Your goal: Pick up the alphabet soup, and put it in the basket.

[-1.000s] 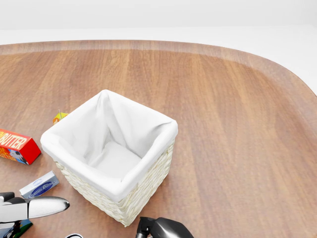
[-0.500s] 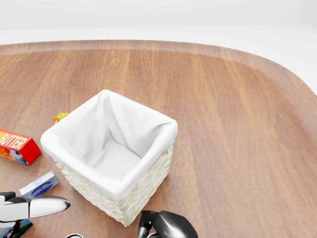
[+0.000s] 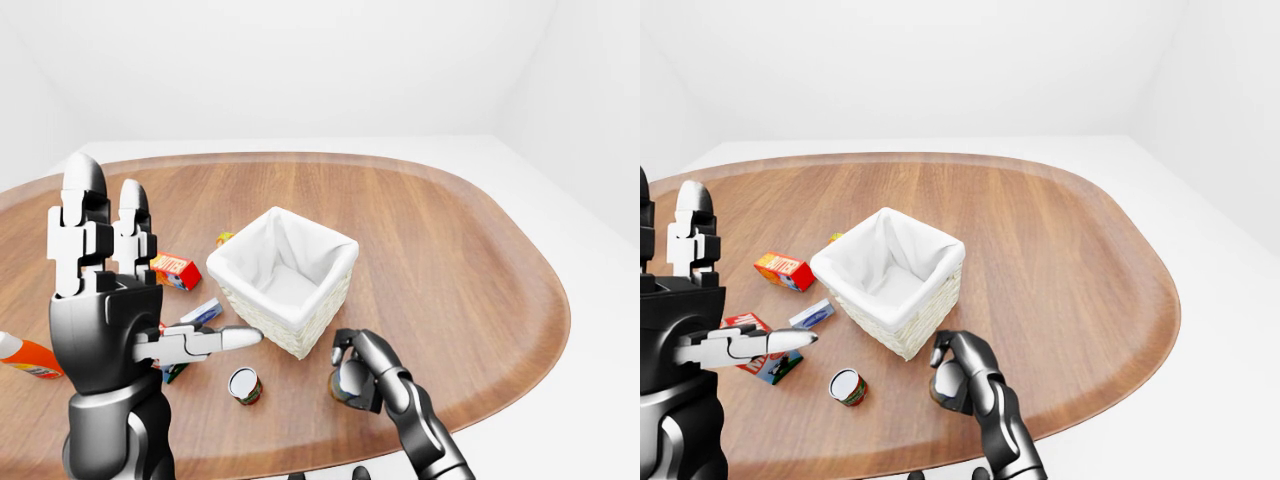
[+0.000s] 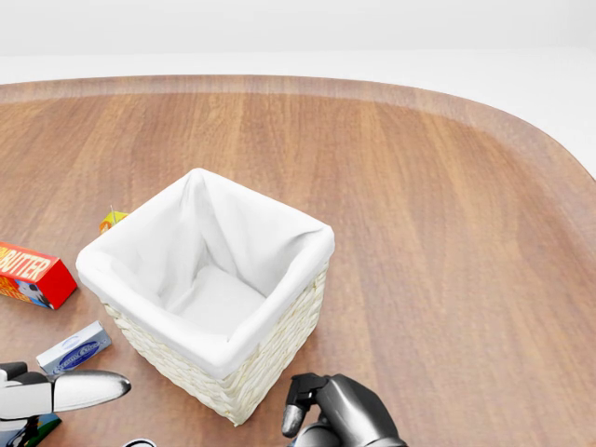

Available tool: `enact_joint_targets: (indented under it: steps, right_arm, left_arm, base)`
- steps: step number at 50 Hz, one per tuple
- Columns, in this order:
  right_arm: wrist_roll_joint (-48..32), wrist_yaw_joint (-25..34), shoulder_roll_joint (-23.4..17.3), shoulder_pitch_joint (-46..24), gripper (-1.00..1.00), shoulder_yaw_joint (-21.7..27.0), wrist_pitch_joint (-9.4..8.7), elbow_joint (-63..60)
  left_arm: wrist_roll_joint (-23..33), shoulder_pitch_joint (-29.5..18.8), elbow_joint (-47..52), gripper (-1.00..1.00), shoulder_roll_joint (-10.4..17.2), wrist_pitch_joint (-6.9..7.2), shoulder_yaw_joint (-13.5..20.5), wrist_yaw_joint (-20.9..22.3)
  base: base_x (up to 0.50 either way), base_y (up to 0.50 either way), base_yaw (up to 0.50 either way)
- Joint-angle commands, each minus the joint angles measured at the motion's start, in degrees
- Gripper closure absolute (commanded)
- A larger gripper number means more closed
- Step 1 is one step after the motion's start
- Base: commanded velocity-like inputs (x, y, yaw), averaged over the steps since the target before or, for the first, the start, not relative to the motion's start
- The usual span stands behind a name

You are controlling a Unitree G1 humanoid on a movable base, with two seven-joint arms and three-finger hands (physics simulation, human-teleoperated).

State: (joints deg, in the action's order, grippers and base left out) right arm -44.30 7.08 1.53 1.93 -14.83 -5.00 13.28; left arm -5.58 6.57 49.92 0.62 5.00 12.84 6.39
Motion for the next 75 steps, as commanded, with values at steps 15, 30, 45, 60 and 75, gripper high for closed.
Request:
enact_joint_targets:
  steps: [15,30,45,60,75]
  right_arm:
    - [5.6,6.9,-3.0,5.5,1.00,0.6,0.00,-21.6]
    - [5.7,15.8,-4.0,4.4,1.00,4.4,0.00,-34.7]
    - [3.8,23.8,-3.7,-1.4,1.00,7.8,0.00,-45.9]
    - [1.9,28.2,-3.3,-6.7,1.00,8.4,0.00,-52.0]
    - [-2.6,31.1,-1.5,-16.2,1.00,6.3,0.00,-55.0]
  left_arm:
    - [0.1,-0.2,-0.1,-1.00,0.1,0.00,0.1,0.1]
    - [0.2,-0.1,0.0,-1.00,0.0,0.00,-0.1,0.0]
    - [0.0,-0.2,0.1,-1.00,0.0,0.00,0.1,0.0]
    - [0.1,-0.1,-0.1,-1.00,0.0,0.00,0.0,0.0]
    - [0.2,0.0,-0.4,-1.00,0.0,0.00,-0.2,0.1]
  base:
    - [0.00,0.00,0.00]
    - [0.00,0.00,0.00]
    - [0.00,0.00,0.00]
    - [0.00,0.00,0.00]
    - [0.00,0.00,0.00]
